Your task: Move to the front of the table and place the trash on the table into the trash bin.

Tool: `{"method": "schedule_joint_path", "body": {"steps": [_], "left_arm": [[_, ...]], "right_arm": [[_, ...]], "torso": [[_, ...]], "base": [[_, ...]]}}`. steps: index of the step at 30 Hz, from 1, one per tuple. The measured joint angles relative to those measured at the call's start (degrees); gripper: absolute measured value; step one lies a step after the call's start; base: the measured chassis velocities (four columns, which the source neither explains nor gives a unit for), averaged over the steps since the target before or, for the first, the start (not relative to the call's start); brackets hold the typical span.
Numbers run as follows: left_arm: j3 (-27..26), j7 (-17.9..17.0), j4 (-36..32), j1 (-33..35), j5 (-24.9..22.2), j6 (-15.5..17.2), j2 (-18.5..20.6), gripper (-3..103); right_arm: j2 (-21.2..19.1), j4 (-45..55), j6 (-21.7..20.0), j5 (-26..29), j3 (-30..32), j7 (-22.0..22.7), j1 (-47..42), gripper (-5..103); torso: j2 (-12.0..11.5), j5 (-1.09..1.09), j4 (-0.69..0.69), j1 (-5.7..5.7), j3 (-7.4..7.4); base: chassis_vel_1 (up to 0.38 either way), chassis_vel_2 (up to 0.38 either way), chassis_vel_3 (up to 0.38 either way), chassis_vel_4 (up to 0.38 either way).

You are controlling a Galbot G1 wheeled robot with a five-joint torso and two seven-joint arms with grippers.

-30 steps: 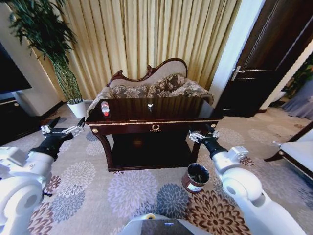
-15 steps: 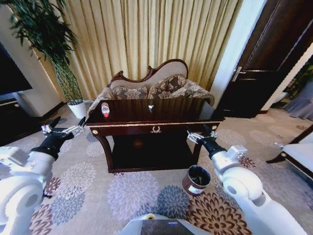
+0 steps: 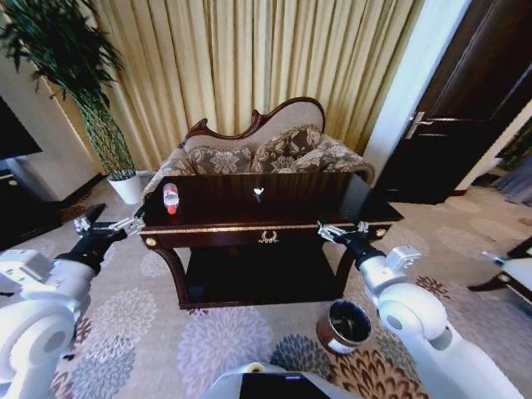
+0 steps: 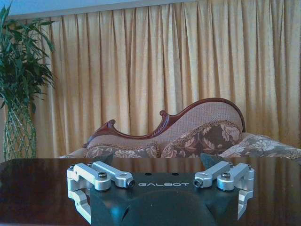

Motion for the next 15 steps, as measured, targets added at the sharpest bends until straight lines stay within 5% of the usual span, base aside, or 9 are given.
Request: {"method": "schedule_joint_path", "body": {"steps": [15], "left_arm": [[-1.07,-0.50,-0.01,1.53,0.50,0.10,-0.55,100]], "right_arm": [[-1.60,-0.73,-0.19,0.33,-1.74,0.88,2.19,100]], "torso": [[0.01,0.02,-0.01,-0.01,0.00]], "base": [[-0.140,0.131,0.133,-0.144]]}}
